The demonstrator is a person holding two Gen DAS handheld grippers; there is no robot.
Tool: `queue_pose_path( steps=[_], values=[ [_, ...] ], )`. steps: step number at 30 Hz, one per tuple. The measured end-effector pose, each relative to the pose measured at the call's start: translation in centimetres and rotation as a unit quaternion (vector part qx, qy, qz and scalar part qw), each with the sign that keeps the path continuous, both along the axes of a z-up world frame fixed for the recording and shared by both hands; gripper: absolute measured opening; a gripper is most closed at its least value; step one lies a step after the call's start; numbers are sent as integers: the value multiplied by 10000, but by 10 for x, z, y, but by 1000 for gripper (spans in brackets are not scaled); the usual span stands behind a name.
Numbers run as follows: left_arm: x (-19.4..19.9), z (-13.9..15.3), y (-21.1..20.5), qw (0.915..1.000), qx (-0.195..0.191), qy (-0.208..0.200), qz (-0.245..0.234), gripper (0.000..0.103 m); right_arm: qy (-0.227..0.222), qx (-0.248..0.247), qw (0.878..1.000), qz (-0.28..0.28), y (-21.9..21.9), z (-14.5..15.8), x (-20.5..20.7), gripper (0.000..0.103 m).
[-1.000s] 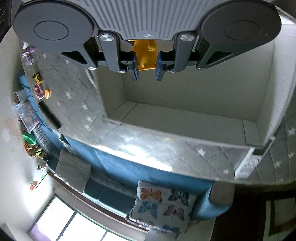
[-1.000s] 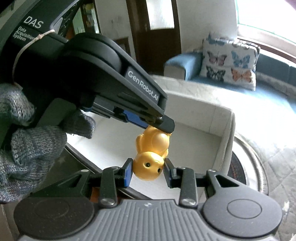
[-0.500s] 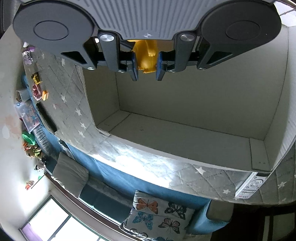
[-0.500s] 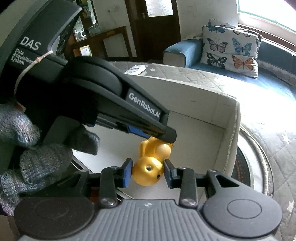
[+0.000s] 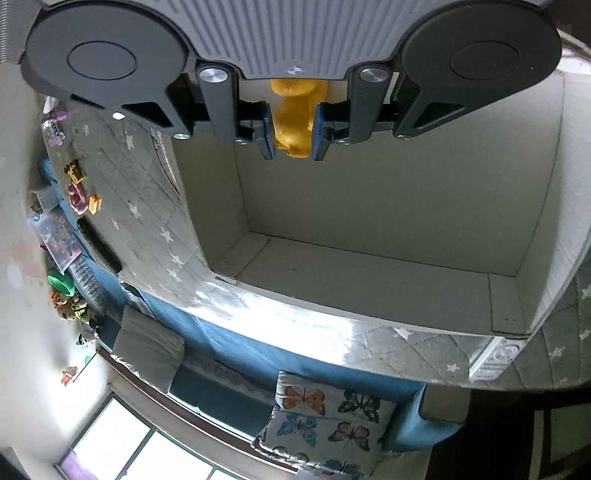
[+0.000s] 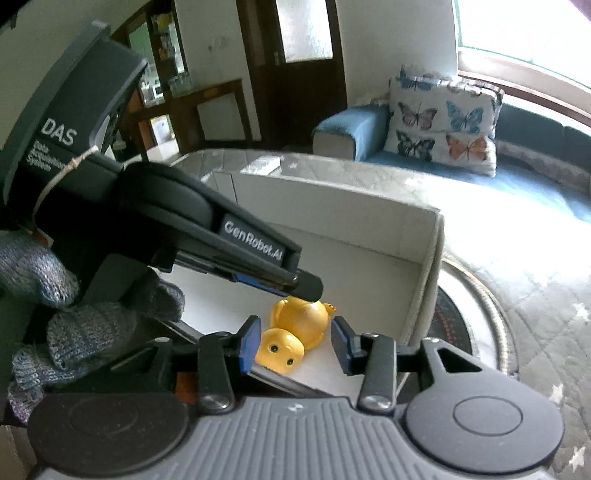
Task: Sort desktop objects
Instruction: 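Carry the yellow duck over the box and open the left tool, then move the right tool to the yellow plush chick and close on it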
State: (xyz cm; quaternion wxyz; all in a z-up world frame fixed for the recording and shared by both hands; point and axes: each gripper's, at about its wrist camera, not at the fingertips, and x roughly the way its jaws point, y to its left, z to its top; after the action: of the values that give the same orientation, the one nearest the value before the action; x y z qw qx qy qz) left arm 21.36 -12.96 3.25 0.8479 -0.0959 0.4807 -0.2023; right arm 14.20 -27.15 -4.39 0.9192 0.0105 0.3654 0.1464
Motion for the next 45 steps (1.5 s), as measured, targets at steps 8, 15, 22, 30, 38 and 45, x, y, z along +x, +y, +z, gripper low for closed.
queue_pose_path(
  steps=[8, 15, 22, 30, 38, 45],
  values=[
    [-30, 11, 5, 9995, 28, -310, 24, 23, -426, -68, 9990, -90, -1, 9, -31, 57],
    [-55, 23, 10, 9976, 112, -683, 100, 24, -678, -31, 9976, -166, -1, 17, -60, 70],
    [-76, 27, 15, 9953, 209, -926, 203, 27, -854, -17, 9961, -203, 0, 18, -88, 84],
    [-97, 30, 22, 9936, 315, -1047, 297, 29, -929, -42, 9955, -184, 5, 18, -106, 94],
    [-118, 28, 43, 9915, 462, -1105, 515, 30, -1019, -107, 9947, -13, 18, 17, -118, 103],
    [-128, 14, 61, 9930, 364, -894, 675, 30, -962, -116, 9947, 355, 42, 12, -120, 103]
  ],
)
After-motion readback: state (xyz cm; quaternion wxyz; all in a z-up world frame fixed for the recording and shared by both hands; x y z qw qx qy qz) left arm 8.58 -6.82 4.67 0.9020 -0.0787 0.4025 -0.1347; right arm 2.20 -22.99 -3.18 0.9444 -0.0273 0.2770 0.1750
